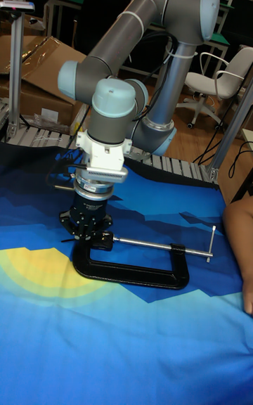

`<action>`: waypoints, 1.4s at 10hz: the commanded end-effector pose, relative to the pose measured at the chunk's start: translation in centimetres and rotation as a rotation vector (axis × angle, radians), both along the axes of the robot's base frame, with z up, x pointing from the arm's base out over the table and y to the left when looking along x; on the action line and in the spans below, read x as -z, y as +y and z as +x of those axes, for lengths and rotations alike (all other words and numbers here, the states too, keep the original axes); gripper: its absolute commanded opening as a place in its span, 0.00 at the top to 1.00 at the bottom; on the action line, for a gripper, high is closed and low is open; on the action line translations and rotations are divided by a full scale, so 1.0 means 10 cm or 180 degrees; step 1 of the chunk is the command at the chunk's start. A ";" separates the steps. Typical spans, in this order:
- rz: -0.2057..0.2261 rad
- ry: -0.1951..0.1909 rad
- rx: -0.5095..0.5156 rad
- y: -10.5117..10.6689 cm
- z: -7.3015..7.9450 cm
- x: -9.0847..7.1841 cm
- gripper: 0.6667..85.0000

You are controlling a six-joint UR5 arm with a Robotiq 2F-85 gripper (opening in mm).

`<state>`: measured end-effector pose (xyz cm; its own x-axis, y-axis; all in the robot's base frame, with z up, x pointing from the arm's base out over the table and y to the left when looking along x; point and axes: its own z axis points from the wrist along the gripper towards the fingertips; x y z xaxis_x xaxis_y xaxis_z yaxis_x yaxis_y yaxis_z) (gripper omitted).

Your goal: Turn the hands of a clock

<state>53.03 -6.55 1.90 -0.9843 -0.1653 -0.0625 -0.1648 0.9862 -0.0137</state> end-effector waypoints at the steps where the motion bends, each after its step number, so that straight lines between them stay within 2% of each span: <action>1: 0.0004 -0.0025 0.0016 -0.06 -0.05 0.00 0.99; 5: -0.0064 -0.0040 0.0025 -0.14 -0.12 -0.02 0.99; 9: -0.0047 -0.0060 0.0054 -0.17 -0.22 0.01 0.99; 14: -0.0045 -0.0027 0.0079 -0.21 -0.37 0.04 0.99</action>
<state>49.88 -8.60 1.55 -0.9858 -0.1546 -0.0662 -0.1523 0.9876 -0.0392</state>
